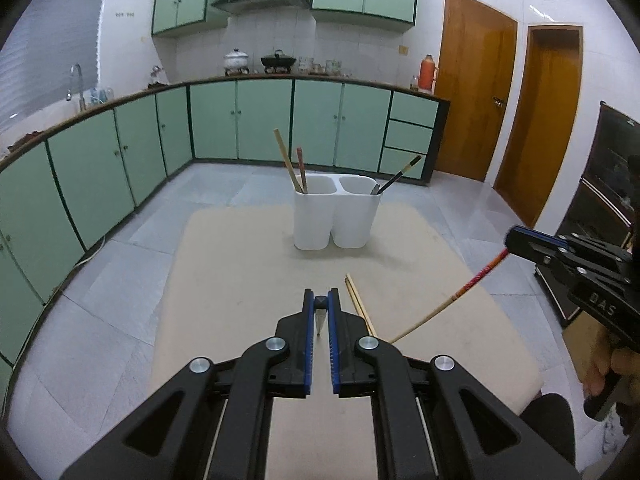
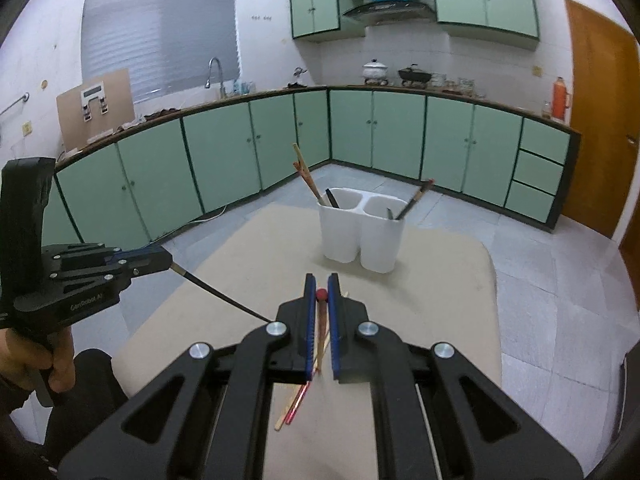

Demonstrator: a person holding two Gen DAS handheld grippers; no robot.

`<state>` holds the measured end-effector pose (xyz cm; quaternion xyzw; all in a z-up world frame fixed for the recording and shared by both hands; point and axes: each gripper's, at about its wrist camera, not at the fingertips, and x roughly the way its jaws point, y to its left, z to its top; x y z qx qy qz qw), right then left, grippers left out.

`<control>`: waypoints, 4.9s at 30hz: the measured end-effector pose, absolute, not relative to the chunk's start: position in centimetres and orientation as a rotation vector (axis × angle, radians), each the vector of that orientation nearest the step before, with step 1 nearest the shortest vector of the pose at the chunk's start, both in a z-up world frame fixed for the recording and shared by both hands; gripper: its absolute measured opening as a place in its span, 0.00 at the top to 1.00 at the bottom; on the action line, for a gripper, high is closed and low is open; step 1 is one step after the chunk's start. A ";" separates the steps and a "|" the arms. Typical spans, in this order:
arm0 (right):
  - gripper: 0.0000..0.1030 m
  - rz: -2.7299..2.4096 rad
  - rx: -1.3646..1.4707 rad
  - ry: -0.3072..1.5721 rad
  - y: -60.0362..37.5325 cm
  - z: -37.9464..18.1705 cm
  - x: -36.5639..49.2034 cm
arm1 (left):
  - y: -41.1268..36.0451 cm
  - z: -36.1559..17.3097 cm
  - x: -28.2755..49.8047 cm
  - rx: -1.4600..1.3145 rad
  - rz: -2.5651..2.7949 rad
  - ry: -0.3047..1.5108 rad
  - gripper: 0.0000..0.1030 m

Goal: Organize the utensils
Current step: 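Carry the black and red-orange chopsticks to the holder and lower them in, then open both tools to release the chopsticks into the holder, then grasp the last red-patterned chopstick with the right tool, then grasp the last plain wooden chopstick with the left tool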

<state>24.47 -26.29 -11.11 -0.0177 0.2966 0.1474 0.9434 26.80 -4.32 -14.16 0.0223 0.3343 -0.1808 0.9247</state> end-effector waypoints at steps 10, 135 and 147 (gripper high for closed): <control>0.95 0.336 -0.108 0.644 -24.5 -10.3 28.3 | -4.7 -13.5 28.4 0.086 -0.404 0.713 0.94; 0.95 0.040 0.033 0.745 -31.4 -32.2 19.4 | -8.3 -29.3 21.3 -0.020 -0.387 0.712 0.30; 0.95 0.047 0.043 0.735 -31.6 -32.4 18.7 | -11.6 -32.4 21.6 -0.001 -0.358 0.736 0.56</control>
